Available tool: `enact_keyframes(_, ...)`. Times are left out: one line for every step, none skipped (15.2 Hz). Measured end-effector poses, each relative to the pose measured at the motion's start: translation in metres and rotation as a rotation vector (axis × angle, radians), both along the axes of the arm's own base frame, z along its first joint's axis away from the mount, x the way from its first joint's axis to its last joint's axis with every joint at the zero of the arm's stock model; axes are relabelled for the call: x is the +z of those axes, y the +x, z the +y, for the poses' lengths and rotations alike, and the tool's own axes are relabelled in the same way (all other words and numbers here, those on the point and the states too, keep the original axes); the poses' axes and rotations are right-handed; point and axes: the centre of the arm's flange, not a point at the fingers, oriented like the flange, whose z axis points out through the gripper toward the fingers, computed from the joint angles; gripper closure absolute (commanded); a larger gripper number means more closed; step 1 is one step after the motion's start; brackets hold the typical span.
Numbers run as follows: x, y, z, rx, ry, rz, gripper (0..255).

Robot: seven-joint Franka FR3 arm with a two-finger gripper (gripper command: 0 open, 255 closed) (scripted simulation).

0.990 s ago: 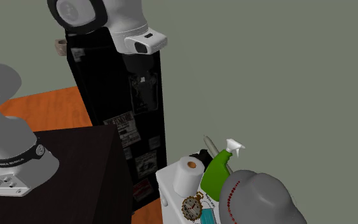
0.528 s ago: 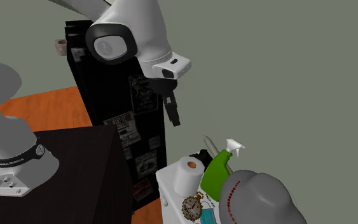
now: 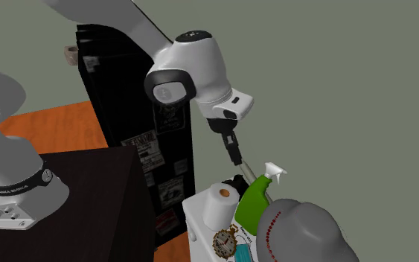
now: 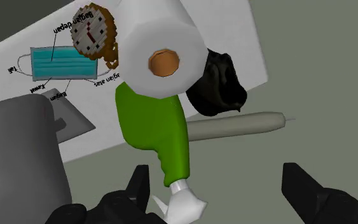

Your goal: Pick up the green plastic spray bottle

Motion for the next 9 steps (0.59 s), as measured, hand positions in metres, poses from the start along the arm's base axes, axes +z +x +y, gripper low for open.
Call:
enact_keyframes(-0.007, 0.01, -0.003, -0.005, -0.002, -0.011, 0)
enact_keyframes(-0.014, 0.017, -0.006, -0.01, -0.004, -0.022, 0)
enact_keyframes(-0.019, 0.028, -0.007, -0.015, -0.006, -0.034, 0)
enact_keyframes(-0.024, 0.04, -0.008, -0.02, -0.008, -0.046, 0)
enact_keyframes(-0.03, 0.046, -0.012, -0.025, -0.01, -0.056, 0)
enact_keyframes(-0.037, 0.057, -0.016, -0.03, -0.012, -0.068, 0)
enact_keyframes(-0.044, 0.065, -0.019, -0.035, -0.014, -0.079, 0)
enact_keyframes(-0.05, 0.073, -0.023, -0.039, -0.016, -0.088, 0)
enact_keyframes(-0.055, 0.077, -0.024, -0.041, -0.017, -0.093, 0)
